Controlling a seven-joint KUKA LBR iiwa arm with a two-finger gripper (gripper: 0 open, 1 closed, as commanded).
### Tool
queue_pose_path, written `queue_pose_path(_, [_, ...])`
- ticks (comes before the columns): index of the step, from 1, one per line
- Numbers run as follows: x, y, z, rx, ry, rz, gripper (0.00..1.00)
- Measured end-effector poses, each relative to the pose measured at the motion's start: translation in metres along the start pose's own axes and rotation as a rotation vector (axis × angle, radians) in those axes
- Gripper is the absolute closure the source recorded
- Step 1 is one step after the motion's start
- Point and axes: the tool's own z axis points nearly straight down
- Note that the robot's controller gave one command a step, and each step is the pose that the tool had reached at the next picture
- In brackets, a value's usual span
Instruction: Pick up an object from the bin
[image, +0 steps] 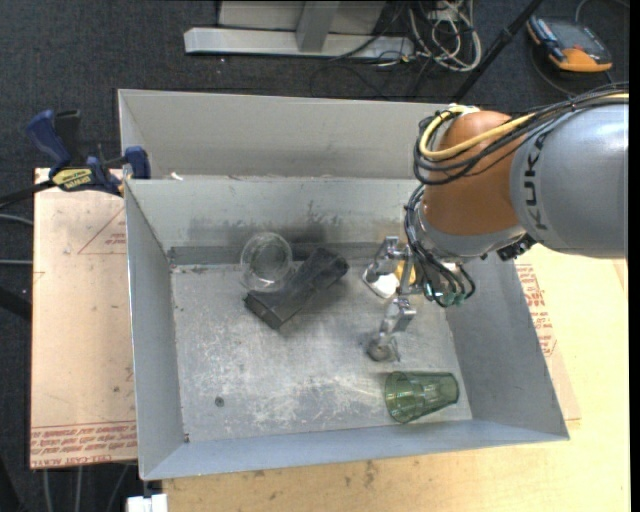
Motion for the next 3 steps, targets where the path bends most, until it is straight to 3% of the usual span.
queue_pose_path(1, [-0.002, 0.0, -0.004, 0.0, -0.007, -0.001, 0.0])
queue_pose_path(2, [0.015, -0.002, 0.007, 0.001, -0.015, -0.059, 0.0])
queue_pose_path(3, [0.051, -0.007, 0.054, 0.001, -0.02, -0.184, 0.0])
